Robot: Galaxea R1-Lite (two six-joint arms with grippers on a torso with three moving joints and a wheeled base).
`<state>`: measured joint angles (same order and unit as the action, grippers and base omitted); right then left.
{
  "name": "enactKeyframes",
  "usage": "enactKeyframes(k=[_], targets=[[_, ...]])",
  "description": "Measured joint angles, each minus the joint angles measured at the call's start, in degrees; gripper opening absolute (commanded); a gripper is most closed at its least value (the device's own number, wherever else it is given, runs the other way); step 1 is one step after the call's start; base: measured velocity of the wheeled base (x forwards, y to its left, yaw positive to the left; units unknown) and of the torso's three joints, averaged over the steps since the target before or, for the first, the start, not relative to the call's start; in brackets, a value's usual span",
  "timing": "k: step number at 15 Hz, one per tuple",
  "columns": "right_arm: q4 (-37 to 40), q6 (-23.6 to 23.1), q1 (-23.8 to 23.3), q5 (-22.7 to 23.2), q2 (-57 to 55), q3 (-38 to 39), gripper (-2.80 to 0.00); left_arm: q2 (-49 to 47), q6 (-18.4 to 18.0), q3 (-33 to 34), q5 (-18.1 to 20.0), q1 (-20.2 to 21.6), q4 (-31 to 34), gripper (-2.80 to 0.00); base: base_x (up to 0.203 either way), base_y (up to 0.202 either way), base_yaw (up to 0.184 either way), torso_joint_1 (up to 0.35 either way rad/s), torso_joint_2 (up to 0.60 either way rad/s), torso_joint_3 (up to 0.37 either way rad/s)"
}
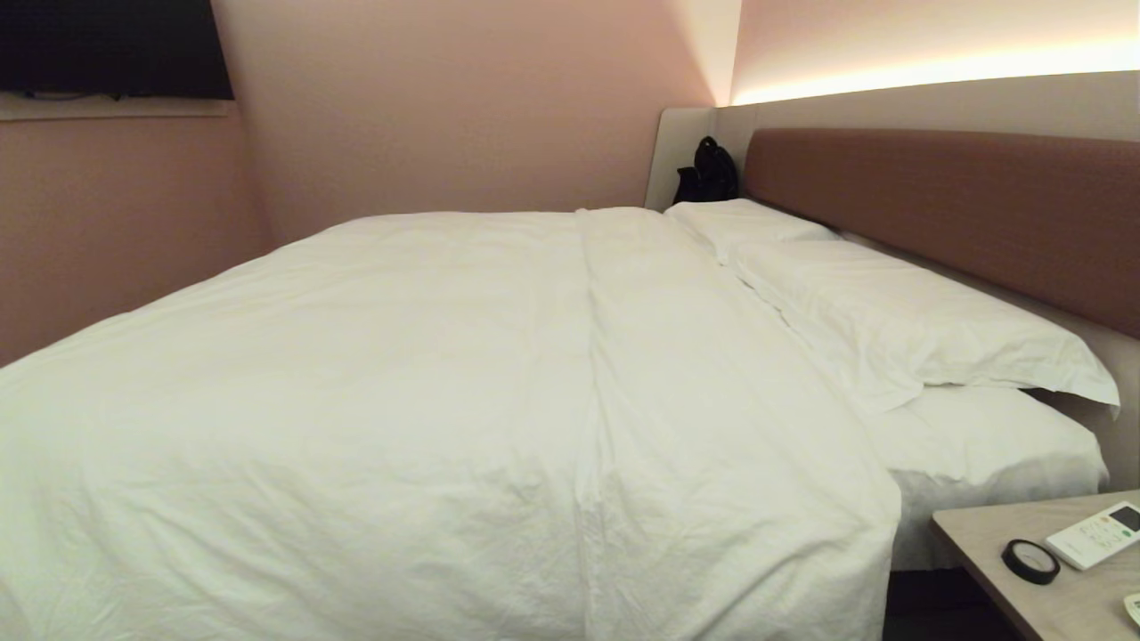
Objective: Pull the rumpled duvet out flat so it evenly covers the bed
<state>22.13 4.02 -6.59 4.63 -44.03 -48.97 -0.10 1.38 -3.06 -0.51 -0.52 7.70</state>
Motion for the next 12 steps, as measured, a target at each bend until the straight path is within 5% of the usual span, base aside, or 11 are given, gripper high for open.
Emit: enactKeyframes(k=[12], targets=[[9.89,-0.34,0.49,-0.54,21.71,0.11,-2.8,0.0,-0.01,-0.02,-0.01,0.0,-0.02,-2.8,0.0,0.0,0.0,0.0,0.0,0.0]])
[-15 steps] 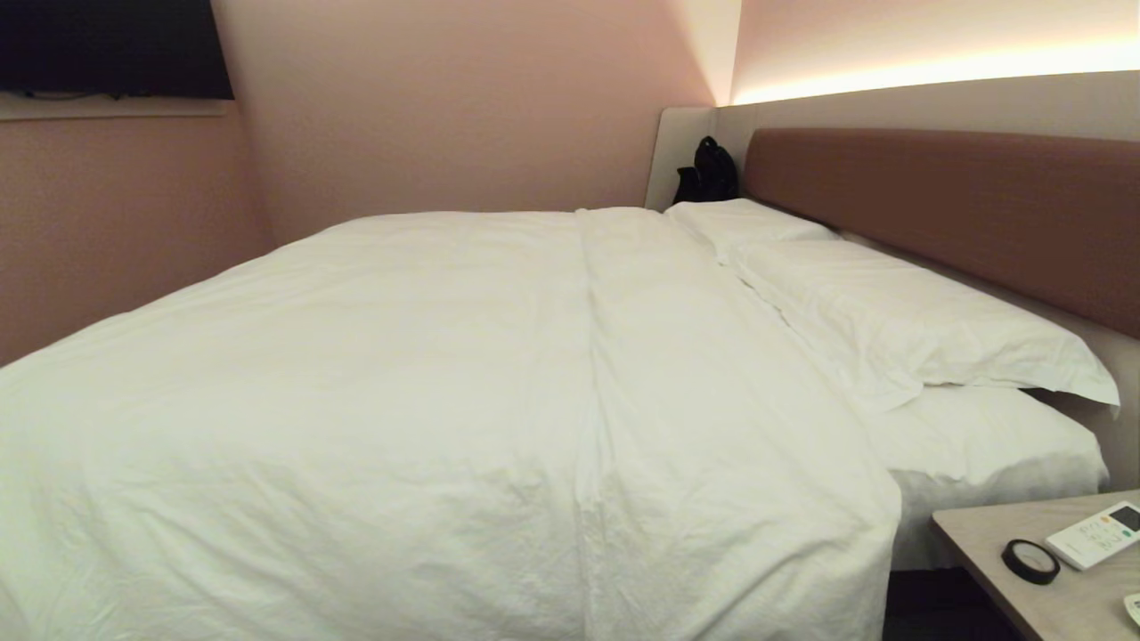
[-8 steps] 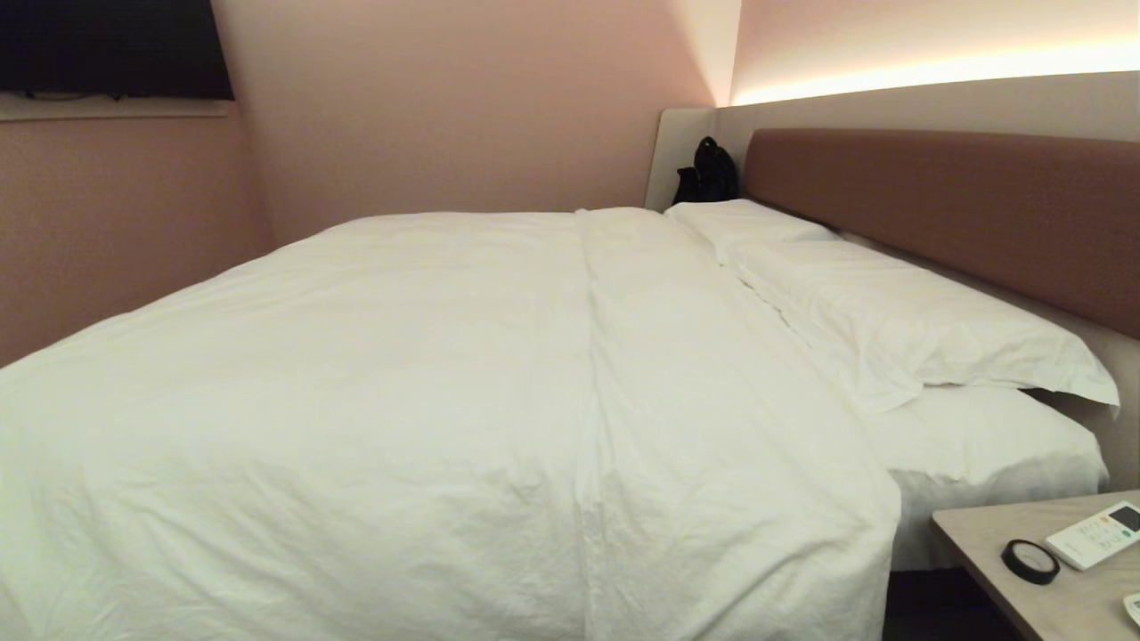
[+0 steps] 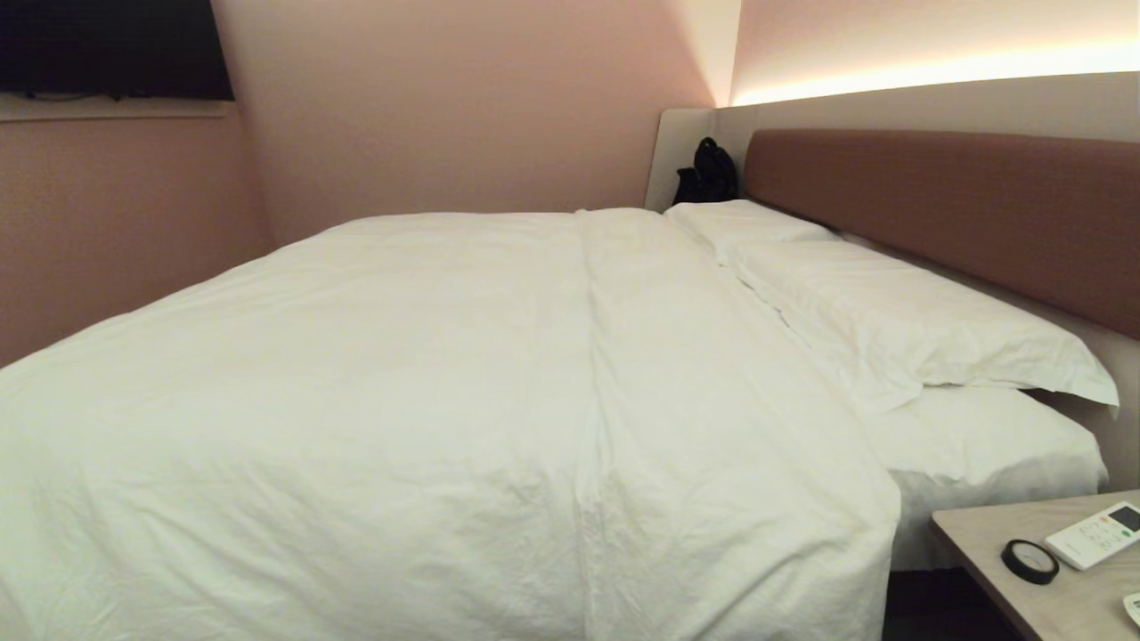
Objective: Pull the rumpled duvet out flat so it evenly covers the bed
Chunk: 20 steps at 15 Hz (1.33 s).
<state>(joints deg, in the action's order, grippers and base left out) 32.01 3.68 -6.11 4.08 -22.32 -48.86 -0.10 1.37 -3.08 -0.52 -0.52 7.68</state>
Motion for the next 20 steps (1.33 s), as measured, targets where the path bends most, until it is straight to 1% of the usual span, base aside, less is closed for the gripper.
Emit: enactKeyframes(k=[4,8,11,14,20], targets=[[1.08,-1.34,0.42,-0.04,4.3,0.51,-2.8,0.0,0.01,0.0,0.01,0.0,0.02,-2.8,0.0,0.0,0.0,0.0,0.0,0.0],[3.35,-1.38,1.36,0.02,6.25,0.05,-2.8,0.0,0.01,0.0,0.01,0.0,0.02,-2.8,0.0,0.0,0.0,0.0,0.0,0.0],[3.62,-1.73,4.69,-0.7,7.1,0.06,-2.8,0.0,0.01,0.0,0.01,0.0,0.02,-2.8,0.0,0.0,0.0,0.0,0.0,0.0],[3.56,-1.76,5.49,-2.16,10.07,2.42,-2.8,0.0,0.01,0.0,0.01,0.0,0.02,-2.8,0.0,0.0,0.0,0.0,0.0,0.0],[2.8,-1.6,5.75,-3.28,19.72,6.86,-2.8,0.0,0.01,0.0,0.01,0.0,0.02,-2.8,0.0,0.0,0.0,0.0,0.0,0.0]])
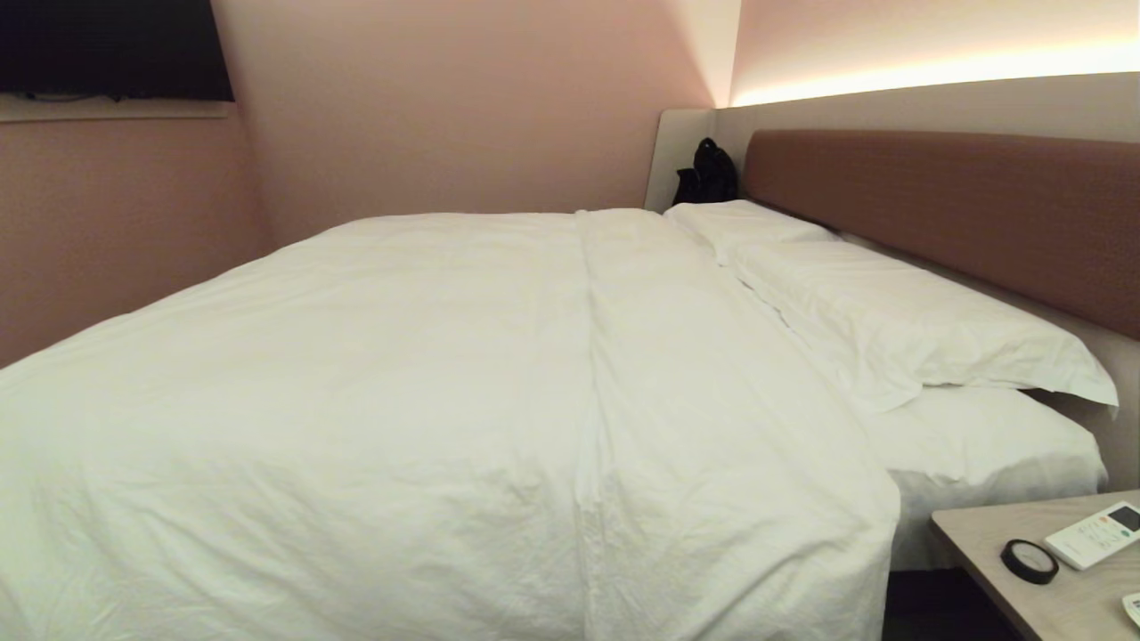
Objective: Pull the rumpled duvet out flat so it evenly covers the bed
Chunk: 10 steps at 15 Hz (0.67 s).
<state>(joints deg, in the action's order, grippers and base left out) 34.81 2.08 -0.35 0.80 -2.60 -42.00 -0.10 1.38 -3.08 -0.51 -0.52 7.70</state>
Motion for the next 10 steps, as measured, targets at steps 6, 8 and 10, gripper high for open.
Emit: enactKeyframes(k=[6,8,10], targets=[[-7.16,-0.13,0.0,-2.01,2.38,6.61,-2.8,0.0,-0.01,-0.02,0.0,0.0,-0.02,-2.8,0.0,0.0,0.0,0.0,0.0,0.0],[-11.25,-1.03,0.02,-2.56,2.39,10.14,-2.8,0.0,0.0,0.0,0.0,0.0,-0.02,-2.8,0.0,0.0,0.0,0.0,0.0,0.0],[-15.09,-2.27,0.0,-2.86,2.39,13.72,-2.8,0.0,0.0,0.0,0.02,0.0,0.0,-2.8,0.0,0.0,0.0,0.0,0.0,0.0]])
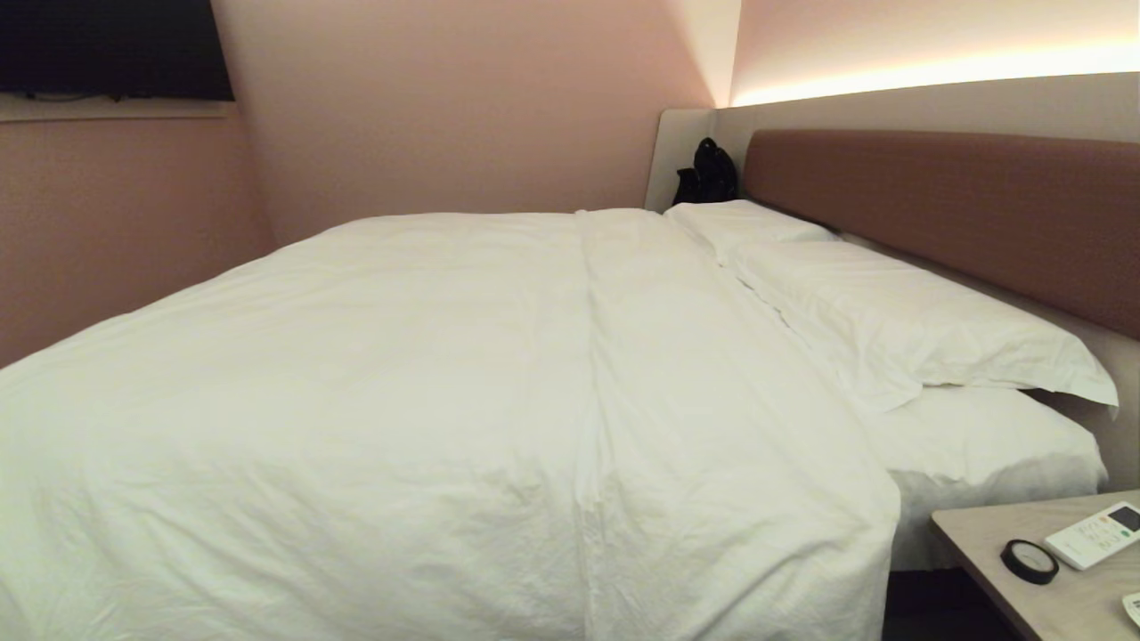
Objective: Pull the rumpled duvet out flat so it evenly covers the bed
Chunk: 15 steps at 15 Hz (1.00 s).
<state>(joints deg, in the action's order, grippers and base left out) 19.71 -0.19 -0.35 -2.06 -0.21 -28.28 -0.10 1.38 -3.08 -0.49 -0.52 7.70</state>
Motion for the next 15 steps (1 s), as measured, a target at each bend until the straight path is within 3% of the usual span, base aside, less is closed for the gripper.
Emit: enactKeyframes(k=[8,15], targets=[[-13.15,-4.0,0.0,-1.61,0.0,14.48,-2.8,0.0,0.0,0.01,-0.01,0.0,0.0,-2.8,0.0,0.0,0.0,0.0,0.0,0.0],[-15.7,-3.92,0.0,-1.63,0.0,20.41,-2.8,0.0,0.02,0.02,-0.02,0.0,-0.02,-2.8,0.0,0.0,0.0,0.0,0.0,0.0]])
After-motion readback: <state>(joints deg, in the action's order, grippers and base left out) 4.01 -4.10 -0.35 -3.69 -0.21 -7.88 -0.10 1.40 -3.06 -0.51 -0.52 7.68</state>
